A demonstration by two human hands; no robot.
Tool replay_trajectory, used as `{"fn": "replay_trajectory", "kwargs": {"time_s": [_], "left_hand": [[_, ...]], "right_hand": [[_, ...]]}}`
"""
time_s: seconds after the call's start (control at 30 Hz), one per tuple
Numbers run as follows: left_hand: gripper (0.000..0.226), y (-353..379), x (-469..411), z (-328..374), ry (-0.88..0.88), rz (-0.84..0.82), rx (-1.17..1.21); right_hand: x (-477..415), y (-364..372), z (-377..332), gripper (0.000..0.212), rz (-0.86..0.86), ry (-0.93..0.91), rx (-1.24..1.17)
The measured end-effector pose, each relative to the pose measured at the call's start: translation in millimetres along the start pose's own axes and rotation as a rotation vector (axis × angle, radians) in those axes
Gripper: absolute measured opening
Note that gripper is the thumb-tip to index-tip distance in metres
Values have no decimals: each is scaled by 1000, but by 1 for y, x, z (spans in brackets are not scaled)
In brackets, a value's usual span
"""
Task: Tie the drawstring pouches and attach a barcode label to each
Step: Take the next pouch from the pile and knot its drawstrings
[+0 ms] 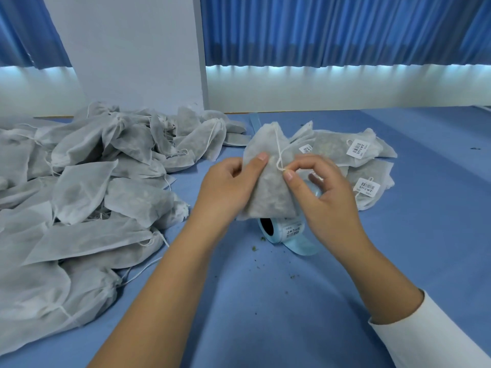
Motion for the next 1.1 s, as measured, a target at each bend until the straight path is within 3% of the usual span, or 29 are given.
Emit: {"fn": "replay_trajectory", "kwargs": {"time_s": [0.13, 0.37, 0.53, 0.67, 0.8, 0.9, 1.1], "left_hand": [[47, -3, -3, -3, -12, 81, -43], [34, 6, -3, -8, -53, -111, 10], [33, 0, -9, -16, -137, -77, 150], [28, -9, -14, -21, -137, 15, 158], [20, -15, -18, -23, -116, 77, 171], [23, -21, -20, -26, -115, 104, 188], [25, -21, -21, -28, -116, 108, 170]], "right_hand": [[7, 12, -5, 8, -45, -159, 281], [6, 12, -4, 12, -138, -85, 236], [0, 8, 3, 48, -189, 171, -110], [-4, -1, 23, 65, -208, 326, 22], [-2, -5, 42, 59, -220, 577, 80], [2, -5, 42, 66, -393, 722, -2], [12, 0, 41, 111, -725, 687, 26]]}}
Point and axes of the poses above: each hand's wrist, its own x-axis away from the middle knuckle, its own y-axis out of the palm, z = x × y, the point moved 5 cm from there along -x, towards the middle knuckle, and after that the axes turned 9 degrees about -x, right-handed, at the moved point
